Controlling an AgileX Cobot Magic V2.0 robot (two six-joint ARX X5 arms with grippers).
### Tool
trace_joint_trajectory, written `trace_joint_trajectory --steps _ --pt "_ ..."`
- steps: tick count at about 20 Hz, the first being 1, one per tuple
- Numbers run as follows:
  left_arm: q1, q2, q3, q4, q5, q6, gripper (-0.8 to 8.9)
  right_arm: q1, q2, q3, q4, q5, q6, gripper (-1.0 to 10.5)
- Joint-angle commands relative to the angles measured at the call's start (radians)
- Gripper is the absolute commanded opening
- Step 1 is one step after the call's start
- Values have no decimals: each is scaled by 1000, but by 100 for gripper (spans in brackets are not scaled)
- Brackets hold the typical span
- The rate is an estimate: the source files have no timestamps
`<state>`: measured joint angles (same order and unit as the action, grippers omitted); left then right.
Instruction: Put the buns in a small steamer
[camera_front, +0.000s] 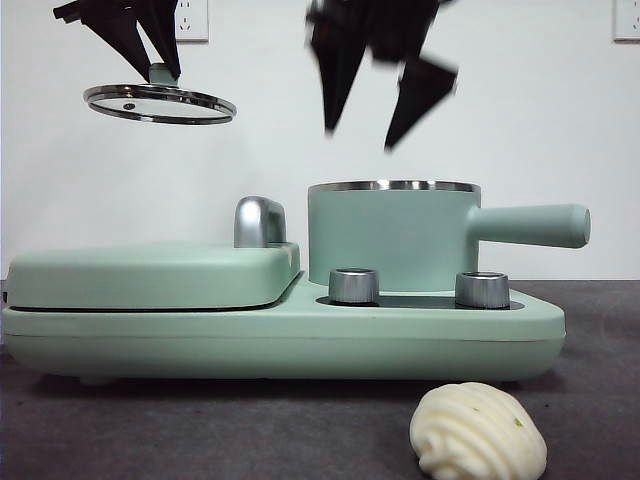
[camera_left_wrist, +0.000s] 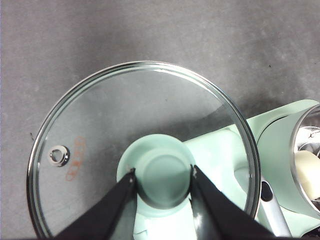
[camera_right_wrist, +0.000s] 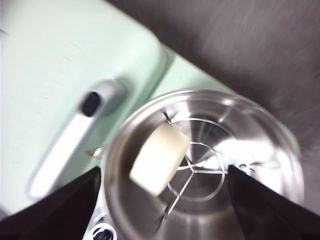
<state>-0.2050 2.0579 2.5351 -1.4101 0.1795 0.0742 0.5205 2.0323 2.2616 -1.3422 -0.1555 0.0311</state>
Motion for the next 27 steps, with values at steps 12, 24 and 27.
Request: trace_joint_trajectory --steps 12,24,27 --pt "-4 -9 44 12 5 -6 23 76 -758 -699 -80 -84 34 401" --pt "-11 -8 44 19 5 -8 23 327 -869 -1416 486 -78 256 401" --pt "-15 -8 44 19 5 -8 23 329 -785 -1437 565 -53 257 401"
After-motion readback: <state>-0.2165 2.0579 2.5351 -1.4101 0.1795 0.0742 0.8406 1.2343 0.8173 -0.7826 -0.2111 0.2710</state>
